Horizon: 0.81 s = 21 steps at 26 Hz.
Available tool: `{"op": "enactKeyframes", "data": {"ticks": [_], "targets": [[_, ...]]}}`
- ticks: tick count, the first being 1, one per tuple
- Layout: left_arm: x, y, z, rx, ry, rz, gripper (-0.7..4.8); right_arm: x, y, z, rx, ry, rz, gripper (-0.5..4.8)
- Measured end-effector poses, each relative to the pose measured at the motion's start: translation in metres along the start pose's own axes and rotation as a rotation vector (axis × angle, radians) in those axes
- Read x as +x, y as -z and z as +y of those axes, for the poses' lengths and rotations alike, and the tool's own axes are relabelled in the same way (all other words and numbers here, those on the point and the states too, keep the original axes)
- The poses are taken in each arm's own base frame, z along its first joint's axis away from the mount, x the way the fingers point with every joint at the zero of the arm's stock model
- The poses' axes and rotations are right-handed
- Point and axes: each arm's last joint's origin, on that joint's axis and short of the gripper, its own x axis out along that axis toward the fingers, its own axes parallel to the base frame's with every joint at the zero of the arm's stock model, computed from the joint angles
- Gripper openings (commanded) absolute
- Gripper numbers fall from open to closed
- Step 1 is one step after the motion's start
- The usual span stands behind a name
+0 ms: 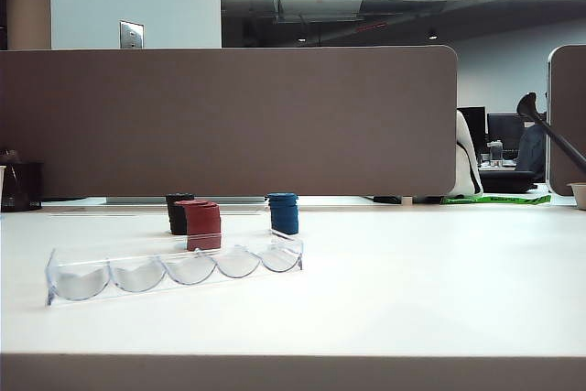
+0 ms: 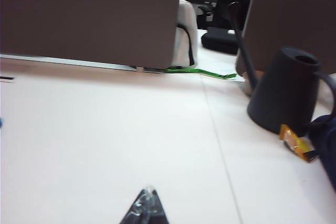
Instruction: Pick up the chip in the box and place it on the pile of chips with the same color.
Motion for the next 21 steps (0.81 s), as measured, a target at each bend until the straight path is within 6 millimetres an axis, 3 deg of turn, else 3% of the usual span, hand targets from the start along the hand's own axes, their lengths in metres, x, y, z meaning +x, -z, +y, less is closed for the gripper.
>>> {"op": "enactKeyframes", "data": {"ticks": [5,9,21], "targets": [[-0.026,-0.002,0.002,0.014,-0.029,-0.033,-0.06,0.000,0.001,0.000,0.034,-0.005,-0.006,-0.05],[-0.048,-0.001,0.002,0.015,-0.022,-0.068,-0.06,0.012,0.016,0.004,0.037,-0.017,-0.052,-0.05],[-0.057,0.017,0.000,0.019,0.033,0.099,-0.05,0.024,0.038,0.009,0.052,-0.041,-0.143,-0.05]]}}
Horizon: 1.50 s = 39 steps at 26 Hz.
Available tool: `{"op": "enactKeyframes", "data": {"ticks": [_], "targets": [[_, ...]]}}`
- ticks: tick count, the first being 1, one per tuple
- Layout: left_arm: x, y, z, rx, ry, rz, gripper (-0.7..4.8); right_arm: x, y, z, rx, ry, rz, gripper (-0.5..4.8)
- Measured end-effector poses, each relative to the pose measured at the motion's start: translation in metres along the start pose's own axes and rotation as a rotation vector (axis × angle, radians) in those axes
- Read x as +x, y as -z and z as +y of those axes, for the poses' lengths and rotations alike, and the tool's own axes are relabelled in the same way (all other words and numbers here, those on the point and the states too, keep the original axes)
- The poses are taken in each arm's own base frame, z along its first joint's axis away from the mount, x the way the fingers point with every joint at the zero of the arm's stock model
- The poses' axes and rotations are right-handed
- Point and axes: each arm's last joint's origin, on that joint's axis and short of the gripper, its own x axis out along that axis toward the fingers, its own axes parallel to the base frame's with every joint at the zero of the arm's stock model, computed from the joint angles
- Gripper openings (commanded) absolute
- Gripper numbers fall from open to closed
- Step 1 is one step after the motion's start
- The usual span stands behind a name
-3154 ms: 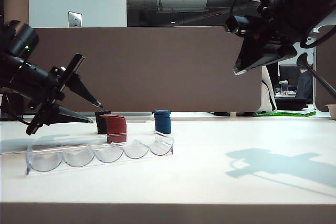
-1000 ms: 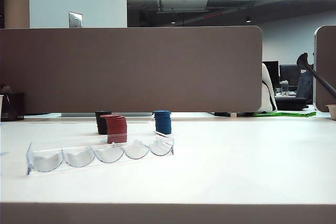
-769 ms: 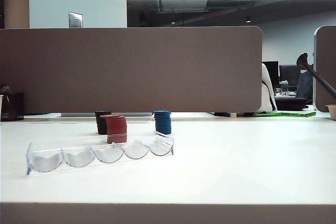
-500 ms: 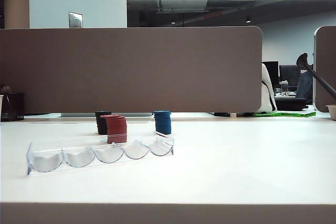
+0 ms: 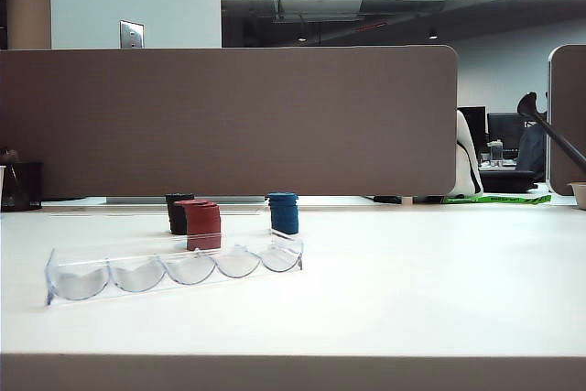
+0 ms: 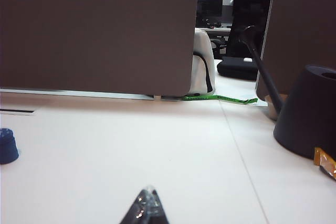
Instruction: Pick up the chip in the box and place it on the pile of chips with the same color.
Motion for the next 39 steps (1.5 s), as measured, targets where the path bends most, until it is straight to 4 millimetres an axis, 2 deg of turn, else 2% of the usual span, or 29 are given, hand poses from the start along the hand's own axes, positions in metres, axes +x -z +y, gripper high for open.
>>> {"op": "enactKeyframes", "data": {"ticks": [12,16,23,27,31,35,39], "targets": [[0.000,-0.004,0.000,0.000,-0.005,-0.038,-0.06,0.002,0.018,-0.001,-0.011,0.024,0.055,-0.05],[-0.009,0.000,0.002,-0.003,-0.068,-0.091,-0.06,0.003,0.018,-0.003,-0.013,0.047,0.051,-0.05],[-0.018,0.036,0.000,-0.005,-0.071,-0.152,-0.06,0.003,0.018,-0.003,-0.013,0.048,0.052,-0.05],[-0.005,0.049,-0.001,-0.004,-0.069,-0.123,-0.06,0.003,0.019,-0.003,-0.015,0.050,0.050,-0.05],[0.010,0.063,-0.001,-0.005,-0.072,-0.167,-0.06,0.003,0.021,-0.006,-0.019,0.082,0.044,-0.05],[0.027,0.087,-0.003,-0.005,-0.072,-0.177,-0.06,0.003,0.022,-0.010,-0.023,0.106,0.043,-0.05],[0.036,0.103,-0.004,-0.005,-0.071,-0.154,-0.06,0.004,0.019,-0.007,-0.038,-0.016,0.006,-0.05]]}}
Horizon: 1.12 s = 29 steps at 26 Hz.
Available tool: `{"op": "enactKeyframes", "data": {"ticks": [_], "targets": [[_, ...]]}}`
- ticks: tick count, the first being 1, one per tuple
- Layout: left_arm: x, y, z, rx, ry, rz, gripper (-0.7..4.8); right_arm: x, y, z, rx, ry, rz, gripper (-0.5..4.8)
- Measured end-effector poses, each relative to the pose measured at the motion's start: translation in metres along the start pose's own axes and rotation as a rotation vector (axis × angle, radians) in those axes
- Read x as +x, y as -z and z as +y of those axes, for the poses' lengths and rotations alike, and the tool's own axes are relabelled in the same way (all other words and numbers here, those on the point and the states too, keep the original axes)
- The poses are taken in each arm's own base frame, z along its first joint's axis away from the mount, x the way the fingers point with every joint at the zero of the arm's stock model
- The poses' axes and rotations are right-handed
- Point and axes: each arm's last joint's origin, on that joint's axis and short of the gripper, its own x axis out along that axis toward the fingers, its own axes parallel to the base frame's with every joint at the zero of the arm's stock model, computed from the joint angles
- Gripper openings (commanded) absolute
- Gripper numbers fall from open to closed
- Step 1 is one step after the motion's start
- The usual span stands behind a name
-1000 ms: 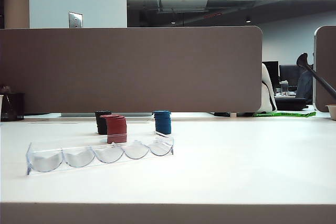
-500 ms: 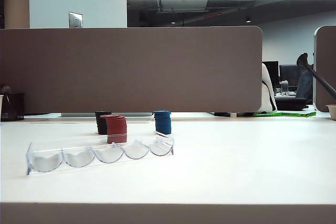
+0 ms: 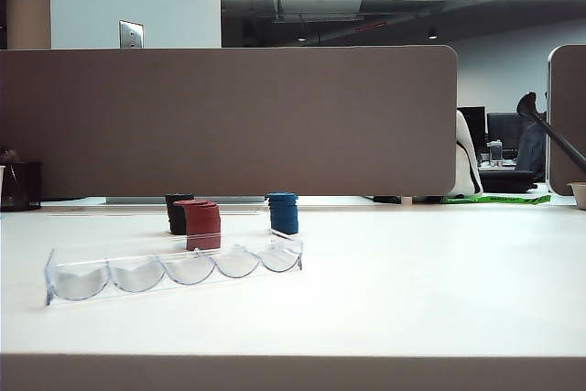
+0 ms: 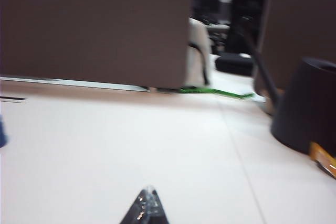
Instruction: Pick up the chip in the box and place it on the pile of chips with the same color.
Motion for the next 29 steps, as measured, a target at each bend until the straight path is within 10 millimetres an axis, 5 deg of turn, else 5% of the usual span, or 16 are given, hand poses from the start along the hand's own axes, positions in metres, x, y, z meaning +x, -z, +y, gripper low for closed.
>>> {"op": "enactKeyframes", "data": {"ticks": [6,29], "targets": [[0.005,0.014,-0.001,-0.002,-0.003,-0.033,-0.06,0.000,-0.003,0.001,-0.002,-0.048,-0.033,-0.05],[0.005,0.015,0.004,0.088,-0.070,-0.016,-0.06,0.000,-0.001,0.001,0.010,-0.048,-0.016,-0.05]]}}
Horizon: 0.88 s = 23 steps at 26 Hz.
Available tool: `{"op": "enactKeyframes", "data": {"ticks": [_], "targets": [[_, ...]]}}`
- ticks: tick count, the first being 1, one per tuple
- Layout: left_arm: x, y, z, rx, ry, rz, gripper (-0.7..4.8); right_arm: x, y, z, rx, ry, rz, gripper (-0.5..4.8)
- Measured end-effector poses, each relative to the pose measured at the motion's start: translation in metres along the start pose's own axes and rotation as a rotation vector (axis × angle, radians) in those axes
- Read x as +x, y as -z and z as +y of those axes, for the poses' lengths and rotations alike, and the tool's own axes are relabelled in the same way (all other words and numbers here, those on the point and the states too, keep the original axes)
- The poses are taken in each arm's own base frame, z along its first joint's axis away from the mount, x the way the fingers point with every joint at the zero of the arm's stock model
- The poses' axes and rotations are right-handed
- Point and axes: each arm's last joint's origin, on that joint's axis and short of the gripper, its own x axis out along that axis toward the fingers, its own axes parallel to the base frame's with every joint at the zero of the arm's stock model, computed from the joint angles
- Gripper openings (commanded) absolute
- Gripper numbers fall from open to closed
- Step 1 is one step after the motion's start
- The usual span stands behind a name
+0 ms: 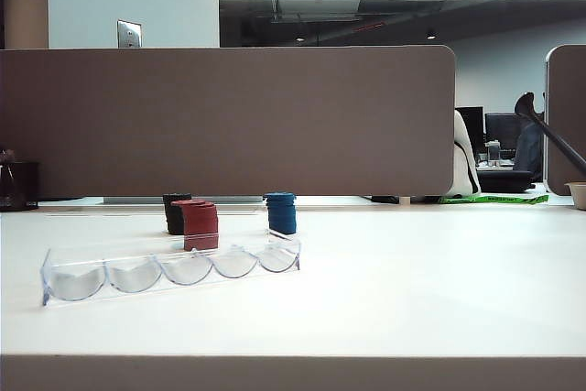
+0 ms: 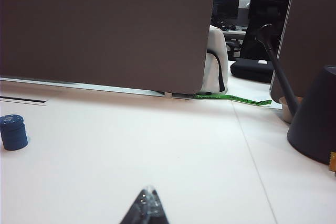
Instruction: Pick up the chip in the box and place it on the pile of chips with the same color.
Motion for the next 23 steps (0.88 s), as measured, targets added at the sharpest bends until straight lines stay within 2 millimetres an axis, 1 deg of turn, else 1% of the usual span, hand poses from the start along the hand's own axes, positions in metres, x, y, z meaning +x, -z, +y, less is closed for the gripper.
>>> {"op": "enactKeyframes", "data": {"ticks": [5,10,13,23], "targets": [[0.0002,0.0010,0.0074,-0.010,0.000,0.000,-0.06,0.0000,0.0000,0.0000,0.000,0.000,0.000,-0.05],[0.0002,0.0014,0.0075,-0.033,-0.001,0.004,-0.06,0.0000,0.0020,-0.0003,0.001,0.014,0.020,-0.05],[0.0001,0.0052,0.0069,-0.071,0.004,0.043,-0.05,0.0003,0.0093,-0.0002,0.003,0.022,0.059,-0.05],[0.0000,0.0071,0.0067,-0.079,0.005,0.063,-0.06,0.0002,0.0092,-0.0020,0.003,0.085,0.062,-0.05]]}}
